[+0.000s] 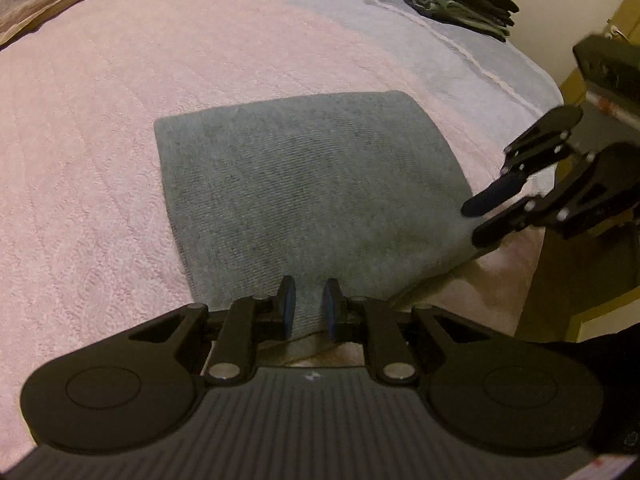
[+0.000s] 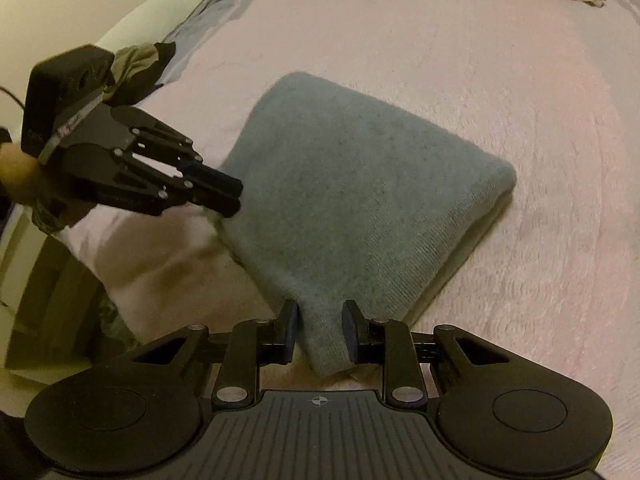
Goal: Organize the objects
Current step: 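Fold the lifted strip end over onto the garment with both grippers and release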
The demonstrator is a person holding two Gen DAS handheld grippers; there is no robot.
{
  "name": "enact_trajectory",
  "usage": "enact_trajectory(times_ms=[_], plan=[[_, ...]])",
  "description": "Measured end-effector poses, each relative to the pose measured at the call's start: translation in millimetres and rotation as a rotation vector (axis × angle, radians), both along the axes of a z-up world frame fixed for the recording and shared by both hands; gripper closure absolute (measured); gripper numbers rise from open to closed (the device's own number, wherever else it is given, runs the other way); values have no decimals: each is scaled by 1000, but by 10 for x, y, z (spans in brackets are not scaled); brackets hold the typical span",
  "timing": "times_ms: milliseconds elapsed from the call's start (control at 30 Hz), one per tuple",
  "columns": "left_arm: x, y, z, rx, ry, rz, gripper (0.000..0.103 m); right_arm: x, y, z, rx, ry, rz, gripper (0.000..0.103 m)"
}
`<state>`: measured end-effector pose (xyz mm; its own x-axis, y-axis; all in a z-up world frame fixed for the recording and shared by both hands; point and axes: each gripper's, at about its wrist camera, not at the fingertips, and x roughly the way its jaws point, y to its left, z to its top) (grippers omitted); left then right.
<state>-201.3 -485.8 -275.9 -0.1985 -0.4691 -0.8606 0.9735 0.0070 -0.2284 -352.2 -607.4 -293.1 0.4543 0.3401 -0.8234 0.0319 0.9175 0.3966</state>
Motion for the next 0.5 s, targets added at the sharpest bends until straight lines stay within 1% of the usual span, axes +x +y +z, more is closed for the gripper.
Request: enact_trajectory(times_ms=[33,100,167,200,233,267,333,400,500], plan=[[7,-9,22,8,-4,-1,91,40,-49,91,11,-2,0,81],[29,-57,99,26,-9,3,91,82,-181,277,-4,-41,-7,80],[52,-74,162,40,-11,13,90,189,-361,427,-35,-83,-23,70],[69,-68,201,42,-14,24,89,270,-469,470,-53,-97,-33,54],[51,-53,234,44,-13,41,88,341,-570,487,-71,-108,-38,40],[66,-23,276,46,-7,73,87,460,-670,477,-86,-117,-29,38],[85,-8,376,28,11,128,83,692,-815,398,-89,-94,19,38],[159,-17,481,6,33,192,79,944,-960,245,-67,-34,54,38],[316,-184,567,-15,42,244,74,1174,-1142,-40,8,57,53,38]])
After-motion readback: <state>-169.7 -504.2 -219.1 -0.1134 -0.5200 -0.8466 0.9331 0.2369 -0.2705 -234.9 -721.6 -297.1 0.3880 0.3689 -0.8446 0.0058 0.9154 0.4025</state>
